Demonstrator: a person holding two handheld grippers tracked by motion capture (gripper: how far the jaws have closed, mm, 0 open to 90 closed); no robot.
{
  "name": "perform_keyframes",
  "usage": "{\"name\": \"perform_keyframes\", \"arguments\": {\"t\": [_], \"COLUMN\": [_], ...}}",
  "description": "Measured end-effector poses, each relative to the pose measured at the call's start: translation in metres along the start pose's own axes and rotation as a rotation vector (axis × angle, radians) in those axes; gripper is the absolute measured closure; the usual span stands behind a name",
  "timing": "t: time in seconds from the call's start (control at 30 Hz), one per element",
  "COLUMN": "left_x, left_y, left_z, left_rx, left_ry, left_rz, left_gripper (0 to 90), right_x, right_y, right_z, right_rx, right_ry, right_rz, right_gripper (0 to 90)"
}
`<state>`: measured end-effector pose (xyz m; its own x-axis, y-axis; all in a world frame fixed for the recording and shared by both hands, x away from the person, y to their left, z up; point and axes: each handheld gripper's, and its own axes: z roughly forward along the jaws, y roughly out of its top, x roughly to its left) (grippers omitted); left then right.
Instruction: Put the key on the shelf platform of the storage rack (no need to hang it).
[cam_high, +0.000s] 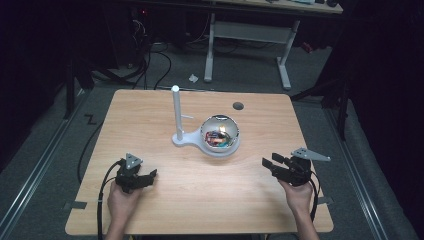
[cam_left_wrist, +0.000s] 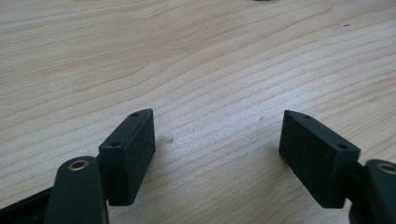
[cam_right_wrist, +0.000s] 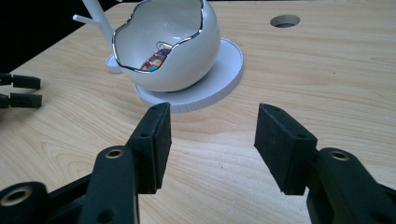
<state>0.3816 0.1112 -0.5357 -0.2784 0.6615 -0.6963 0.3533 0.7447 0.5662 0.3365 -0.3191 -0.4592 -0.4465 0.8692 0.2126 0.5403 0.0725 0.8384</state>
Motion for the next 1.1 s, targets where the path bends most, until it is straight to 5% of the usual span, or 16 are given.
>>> {"name": "perform_keyframes", "arguments": {"t": [0.47,1.1], "left_x": [0.000,0.000], "left_y": [0.000,0.000], "left_z": [0.000,0.000], "left_rx": [-0.001,0.000], "left_ry": [0.001,0.000], "left_rz": [-0.001,0.000], "left_gripper": [27.2,27.2], "right_x": [0.002,0.000], "right_y": [-0.016,-0.031], "right_z": [0.018,0.043], "right_rx": [0.043,0.121], "right_ry": [0.002,-0.063], "right_rz": [0.004,-0.029], "right_gripper": [45.3,41.9]}}
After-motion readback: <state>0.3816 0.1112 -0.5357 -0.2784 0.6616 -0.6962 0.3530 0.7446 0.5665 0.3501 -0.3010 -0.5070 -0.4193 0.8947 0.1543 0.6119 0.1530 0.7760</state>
